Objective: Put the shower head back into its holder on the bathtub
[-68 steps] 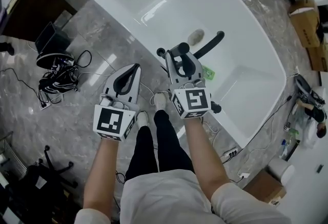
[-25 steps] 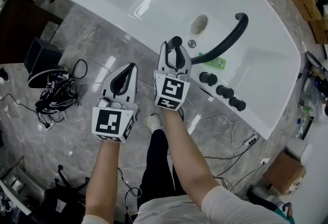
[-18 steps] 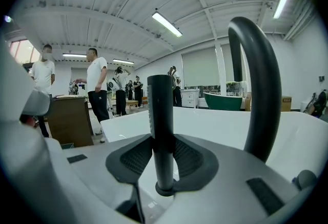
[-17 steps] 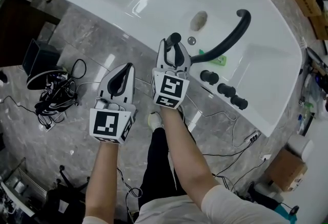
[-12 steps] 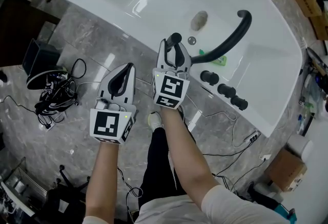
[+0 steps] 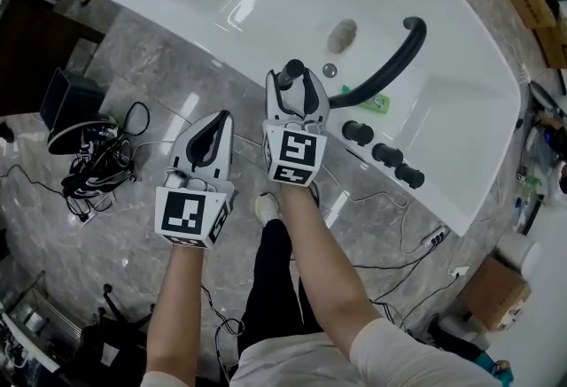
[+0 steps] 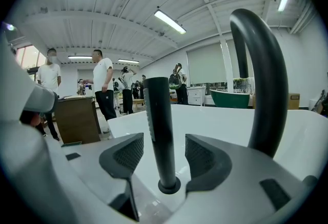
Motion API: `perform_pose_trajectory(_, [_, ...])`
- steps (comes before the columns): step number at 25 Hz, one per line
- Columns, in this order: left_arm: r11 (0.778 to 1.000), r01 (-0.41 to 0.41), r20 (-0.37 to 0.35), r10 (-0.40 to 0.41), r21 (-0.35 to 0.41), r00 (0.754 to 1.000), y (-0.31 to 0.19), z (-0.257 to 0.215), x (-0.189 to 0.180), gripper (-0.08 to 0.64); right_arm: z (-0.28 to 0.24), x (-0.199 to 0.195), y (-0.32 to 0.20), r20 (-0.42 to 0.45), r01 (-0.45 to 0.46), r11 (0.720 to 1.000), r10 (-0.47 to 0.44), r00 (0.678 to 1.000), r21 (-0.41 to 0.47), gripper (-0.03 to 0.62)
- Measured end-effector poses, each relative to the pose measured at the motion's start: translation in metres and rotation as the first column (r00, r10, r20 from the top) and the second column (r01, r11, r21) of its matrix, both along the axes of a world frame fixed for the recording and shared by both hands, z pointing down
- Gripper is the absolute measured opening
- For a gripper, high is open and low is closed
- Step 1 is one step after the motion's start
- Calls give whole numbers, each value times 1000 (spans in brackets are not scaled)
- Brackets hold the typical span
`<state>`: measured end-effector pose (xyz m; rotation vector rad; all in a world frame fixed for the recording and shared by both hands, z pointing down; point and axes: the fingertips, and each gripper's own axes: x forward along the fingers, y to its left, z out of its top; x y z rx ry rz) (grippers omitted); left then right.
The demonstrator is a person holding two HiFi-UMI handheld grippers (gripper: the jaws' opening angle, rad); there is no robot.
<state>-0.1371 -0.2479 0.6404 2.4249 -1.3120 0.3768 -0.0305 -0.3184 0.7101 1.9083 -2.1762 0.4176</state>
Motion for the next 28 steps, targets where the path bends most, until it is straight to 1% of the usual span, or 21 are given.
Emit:
perform_pose_trajectory(5, [1000, 9, 8, -9, 2, 1000, 2, -7, -1, 8, -7, -2, 7, 6, 35, 999, -35, 999, -12, 252])
perform_pose_trajectory(8, [1000, 17, 11, -17, 2, 1000, 6, -16, -2, 8, -14, -5, 17, -6, 68, 997, -68, 998, -21, 252])
perform_pose_trajectory(10, [1000, 20, 11, -20, 5, 1000, 9, -25, -2, 9, -21, -2, 24, -10, 74, 997, -74, 997, -28, 252])
perform_pose_trajectory(11, [1000, 20, 11, -20, 9, 1000, 10, -30, -2, 9, -26, -1, 27, -10, 78, 996, -78, 997, -31, 237])
perform_pose_trajectory(12, [1000, 20, 12, -20, 13, 1000, 12, -35, -2, 9, -31, -1, 31, -12, 88, 996, -88, 996, -33, 195])
perform_pose_trajectory(13, [1000, 20, 14, -20, 18, 1000, 13, -40, -3, 8, -37, -2, 35, -13, 105, 994, -105, 994, -33, 131])
perform_pose_trajectory(14, [1000, 20, 16, -20, 22, 1000, 14, -46, -3, 9, -44, -4, 40, -13, 127, 991, -127, 992, -32, 83])
perform_pose_trajectory(16, [999, 20, 17, -20, 28, 1000, 19, -59, -2, 9, -61, -5, 52, -6, 175, 984, -175, 985, -30, 38])
perform_pose_trajectory(18, [999, 23, 15, -23, 30, 1000, 26, -76, -1, 9, -79, -4, 67, 22, 217, 975, -217, 976, -36, 21])
perform_pose_trajectory(22, [999, 24, 4, -24, 49, 1000, 39, -112, 2, 9, -121, -4, 94, 105, 301, 953, -295, 950, -45, 17])
perform_pose_trajectory(26, [999, -4, -12, 5, 53, 1000, 64, -147, 12, 9, -175, 1, 127, 136, 372, 928, -367, 920, -18, 17])
perform_pose_trajectory(28, [998, -22, -13, 22, 63, 1000, 75, -164, 16, 9, -207, 7, 138, 143, 396, 918, -394, 908, 12, 17])
